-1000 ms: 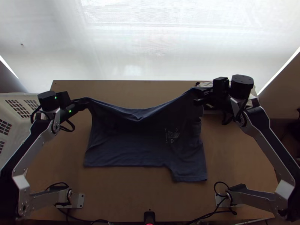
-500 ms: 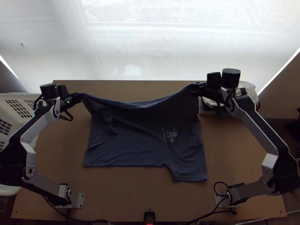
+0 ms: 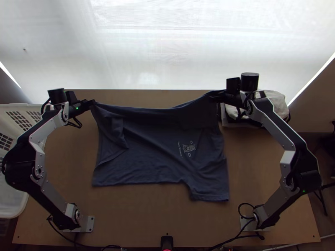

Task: Fold the t-shirt

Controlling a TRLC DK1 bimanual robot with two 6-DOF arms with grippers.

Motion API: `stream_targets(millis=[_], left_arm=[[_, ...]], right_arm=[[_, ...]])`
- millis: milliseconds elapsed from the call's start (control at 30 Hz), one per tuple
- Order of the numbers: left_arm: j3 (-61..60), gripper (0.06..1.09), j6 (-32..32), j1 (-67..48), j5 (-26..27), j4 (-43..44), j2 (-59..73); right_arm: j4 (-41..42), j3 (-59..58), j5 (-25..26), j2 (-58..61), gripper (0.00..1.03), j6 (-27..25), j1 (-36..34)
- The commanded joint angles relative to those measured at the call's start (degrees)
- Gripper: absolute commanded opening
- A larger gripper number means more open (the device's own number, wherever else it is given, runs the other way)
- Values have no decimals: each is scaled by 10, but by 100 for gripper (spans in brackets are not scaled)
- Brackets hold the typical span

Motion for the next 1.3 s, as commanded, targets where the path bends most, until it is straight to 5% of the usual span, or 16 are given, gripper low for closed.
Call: stream_targets(millis=[0,600,1267], left_arm=[[48,9,-4,-11,0,-10,44],[138,9,5,-16,-8,-113,128],[97,9,22,-23,-21,-214,52]], right_arm=[[4,29,2,48,3,1,2],[-2,107,24,172,3,2,-7],[-40,22,27,79,3,-6,-14]])
